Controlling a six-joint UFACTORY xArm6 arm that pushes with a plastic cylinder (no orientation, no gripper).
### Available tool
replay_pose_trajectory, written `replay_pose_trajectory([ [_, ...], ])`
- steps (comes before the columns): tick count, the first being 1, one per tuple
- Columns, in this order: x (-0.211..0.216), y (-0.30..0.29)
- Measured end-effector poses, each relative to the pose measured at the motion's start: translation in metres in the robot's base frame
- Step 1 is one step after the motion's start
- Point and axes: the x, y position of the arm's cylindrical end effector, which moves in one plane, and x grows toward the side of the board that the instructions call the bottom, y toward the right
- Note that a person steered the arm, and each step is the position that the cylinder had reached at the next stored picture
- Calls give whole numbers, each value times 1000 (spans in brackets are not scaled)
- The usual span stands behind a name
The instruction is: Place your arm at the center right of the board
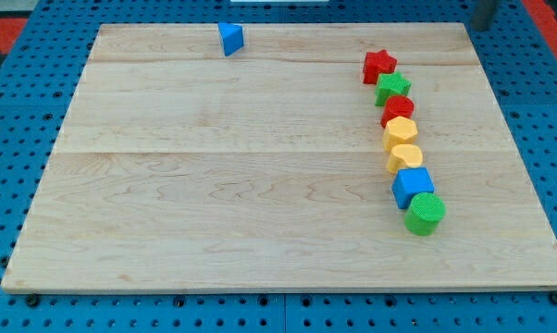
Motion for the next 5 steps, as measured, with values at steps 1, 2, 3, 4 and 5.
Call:
replay_pose_trajectory([
  [1,26,-7],
  [2,115,-24],
  [3,186,-69],
  [4,208,-127],
  [5,233,-152],
])
